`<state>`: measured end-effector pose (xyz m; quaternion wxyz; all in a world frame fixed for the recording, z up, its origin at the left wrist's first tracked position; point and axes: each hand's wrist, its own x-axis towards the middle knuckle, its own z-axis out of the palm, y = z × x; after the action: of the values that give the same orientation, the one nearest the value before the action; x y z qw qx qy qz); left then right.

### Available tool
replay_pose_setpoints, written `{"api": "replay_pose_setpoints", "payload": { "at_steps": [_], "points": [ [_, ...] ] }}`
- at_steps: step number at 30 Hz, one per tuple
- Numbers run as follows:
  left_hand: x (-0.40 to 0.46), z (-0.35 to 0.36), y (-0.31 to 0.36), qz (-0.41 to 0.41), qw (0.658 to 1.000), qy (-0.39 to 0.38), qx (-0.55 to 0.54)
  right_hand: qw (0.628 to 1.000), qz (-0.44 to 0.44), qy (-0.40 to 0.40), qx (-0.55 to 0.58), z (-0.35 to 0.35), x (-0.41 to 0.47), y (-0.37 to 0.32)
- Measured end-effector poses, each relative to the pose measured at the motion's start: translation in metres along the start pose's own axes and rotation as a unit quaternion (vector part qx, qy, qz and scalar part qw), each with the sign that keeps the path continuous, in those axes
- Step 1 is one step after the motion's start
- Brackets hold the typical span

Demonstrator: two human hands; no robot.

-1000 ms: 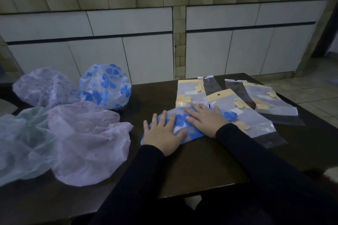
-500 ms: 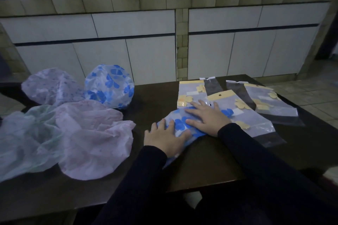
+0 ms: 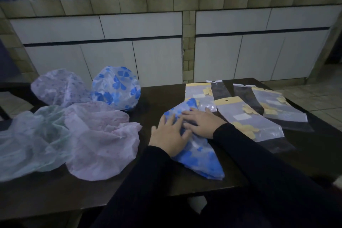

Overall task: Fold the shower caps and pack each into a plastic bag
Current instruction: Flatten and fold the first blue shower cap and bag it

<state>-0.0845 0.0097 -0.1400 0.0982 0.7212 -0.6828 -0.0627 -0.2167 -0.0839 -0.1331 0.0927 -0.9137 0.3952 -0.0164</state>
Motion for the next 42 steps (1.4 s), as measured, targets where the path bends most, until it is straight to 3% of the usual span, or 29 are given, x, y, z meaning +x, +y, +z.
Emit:
{"api": "replay_pose_setpoints", "payload": {
  "at_steps": [5,10,12,18,22,25,31,35,38,42],
  "points": [
    [0.002,0.013,-0.011,-0.099,0.994,-0.055,-0.007,1.0,-0.02,-0.004,0.01,0.004,0.023,-0.001],
    [0.012,0.01,-0.01,-0.179,0.984,0.008,0.002,0.993,-0.014,0.081,0.086,-0.009,0.027,-0.011],
    [0.015,0.005,-0.009,-0.189,0.981,0.042,0.007,0.989,0.021,0.071,0.128,-0.017,0.015,-0.019],
    [0.047,-0.014,0.001,-0.12,0.985,0.099,0.069,0.995,0.057,0.014,0.083,-0.003,-0.019,-0.035],
    [0.074,0.001,-0.003,-0.046,0.999,0.015,0.012,0.996,0.059,-0.006,0.067,0.02,-0.022,-0.028],
    [0.079,0.01,-0.011,-0.09,0.995,-0.031,-0.018,0.997,0.072,0.0,0.022,0.027,-0.022,-0.024],
    [0.08,0.01,-0.011,-0.114,0.992,-0.033,-0.036,0.995,0.098,0.008,0.009,0.033,-0.022,-0.025],
    [0.07,0.003,-0.018,-0.095,0.984,0.074,-0.132,0.994,0.104,0.006,0.008,0.034,-0.025,-0.026],
    [0.056,-0.001,-0.024,-0.069,0.984,0.128,-0.101,0.994,0.112,0.009,0.008,0.035,-0.026,-0.025],
    [0.053,0.007,-0.033,-0.082,0.997,0.011,-0.01,0.993,0.115,-0.002,0.02,0.031,-0.027,-0.027]
  ]
}}
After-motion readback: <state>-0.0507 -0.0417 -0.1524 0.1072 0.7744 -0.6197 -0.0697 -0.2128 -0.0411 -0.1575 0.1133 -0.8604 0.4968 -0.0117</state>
